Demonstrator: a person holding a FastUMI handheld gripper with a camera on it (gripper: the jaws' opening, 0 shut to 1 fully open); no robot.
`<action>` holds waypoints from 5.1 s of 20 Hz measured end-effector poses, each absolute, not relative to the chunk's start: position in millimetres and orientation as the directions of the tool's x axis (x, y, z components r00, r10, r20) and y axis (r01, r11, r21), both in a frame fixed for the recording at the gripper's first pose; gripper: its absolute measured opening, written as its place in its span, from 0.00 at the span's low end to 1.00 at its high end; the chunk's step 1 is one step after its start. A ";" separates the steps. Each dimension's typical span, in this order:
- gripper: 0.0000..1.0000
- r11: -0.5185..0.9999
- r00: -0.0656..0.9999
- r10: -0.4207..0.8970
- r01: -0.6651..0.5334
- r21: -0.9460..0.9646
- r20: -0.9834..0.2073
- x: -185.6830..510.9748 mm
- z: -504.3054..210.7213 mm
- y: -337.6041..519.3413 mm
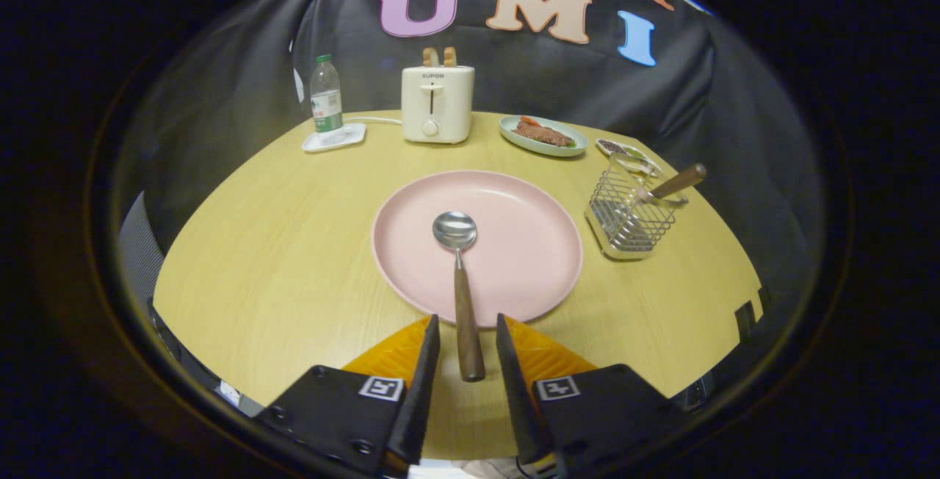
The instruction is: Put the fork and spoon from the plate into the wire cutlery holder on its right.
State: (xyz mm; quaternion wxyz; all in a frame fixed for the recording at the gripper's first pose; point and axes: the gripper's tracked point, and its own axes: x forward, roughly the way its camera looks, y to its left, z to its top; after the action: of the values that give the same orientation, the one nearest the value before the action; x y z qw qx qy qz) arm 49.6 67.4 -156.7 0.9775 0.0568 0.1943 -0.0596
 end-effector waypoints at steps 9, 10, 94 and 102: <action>0.13 0.988 0.914 -0.084 0.127 0.085 -0.397 48.4 -156.3 75.1; 0.11 0.988 0.915 -0.077 0.123 0.092 -0.397 47.5 -156.3 75.8; 0.99 0.939 0.957 -0.162 0.224 0.261 -0.240 69.9 58.9 -95.5; 0.99 0.953 0.956 -0.195 0.132 0.273 0.218 54.6 161.5 -109.9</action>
State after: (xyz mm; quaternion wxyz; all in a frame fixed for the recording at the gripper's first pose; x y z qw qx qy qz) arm 54.6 -109.9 161.5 0.9806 0.1288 -0.1222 -0.0834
